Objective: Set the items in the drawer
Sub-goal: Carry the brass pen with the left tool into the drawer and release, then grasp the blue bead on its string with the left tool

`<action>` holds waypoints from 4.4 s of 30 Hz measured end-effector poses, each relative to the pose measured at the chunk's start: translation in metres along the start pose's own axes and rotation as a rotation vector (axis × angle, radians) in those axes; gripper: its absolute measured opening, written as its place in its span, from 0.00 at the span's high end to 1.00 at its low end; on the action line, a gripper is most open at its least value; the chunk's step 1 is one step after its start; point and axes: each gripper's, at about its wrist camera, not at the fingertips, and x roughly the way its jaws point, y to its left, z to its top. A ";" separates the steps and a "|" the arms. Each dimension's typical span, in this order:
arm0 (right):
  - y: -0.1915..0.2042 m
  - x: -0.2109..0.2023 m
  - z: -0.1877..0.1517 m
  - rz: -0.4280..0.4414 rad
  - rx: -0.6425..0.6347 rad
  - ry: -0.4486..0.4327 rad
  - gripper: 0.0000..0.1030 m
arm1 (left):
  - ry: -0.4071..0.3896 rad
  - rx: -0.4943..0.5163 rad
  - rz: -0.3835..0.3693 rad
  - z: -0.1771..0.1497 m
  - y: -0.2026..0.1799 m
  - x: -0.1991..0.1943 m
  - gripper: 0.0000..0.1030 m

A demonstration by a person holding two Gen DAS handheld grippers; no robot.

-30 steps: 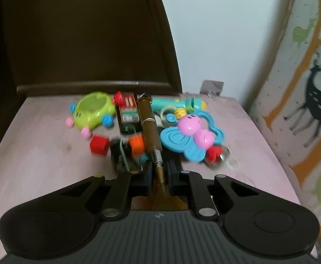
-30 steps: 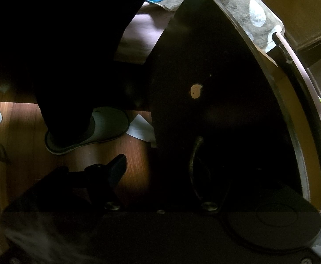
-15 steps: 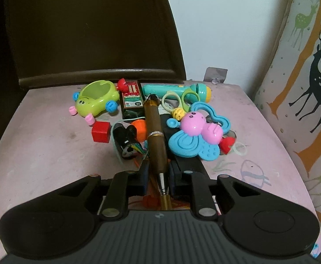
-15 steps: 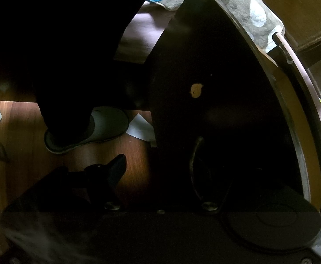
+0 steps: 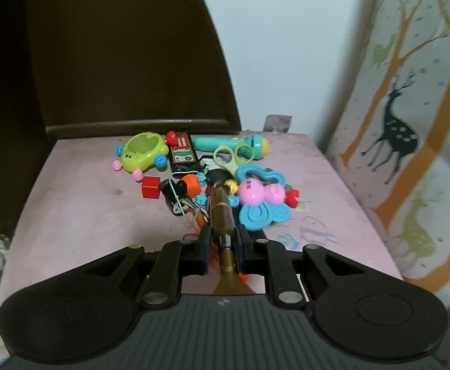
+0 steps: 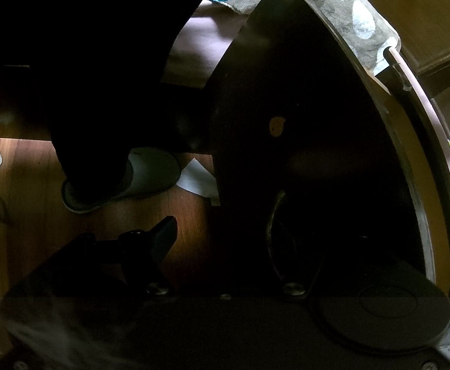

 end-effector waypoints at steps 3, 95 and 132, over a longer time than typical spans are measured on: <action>0.000 0.002 0.000 -0.004 -0.006 0.004 0.35 | -0.012 0.018 -0.017 -0.004 -0.006 -0.023 0.86; 0.004 0.007 -0.003 -0.009 -0.041 0.003 0.27 | -0.026 -0.097 0.056 -0.038 -0.051 0.038 0.32; 0.006 0.008 -0.003 -0.011 -0.047 0.012 0.26 | 0.116 0.065 -0.193 -0.110 -0.056 -0.061 0.99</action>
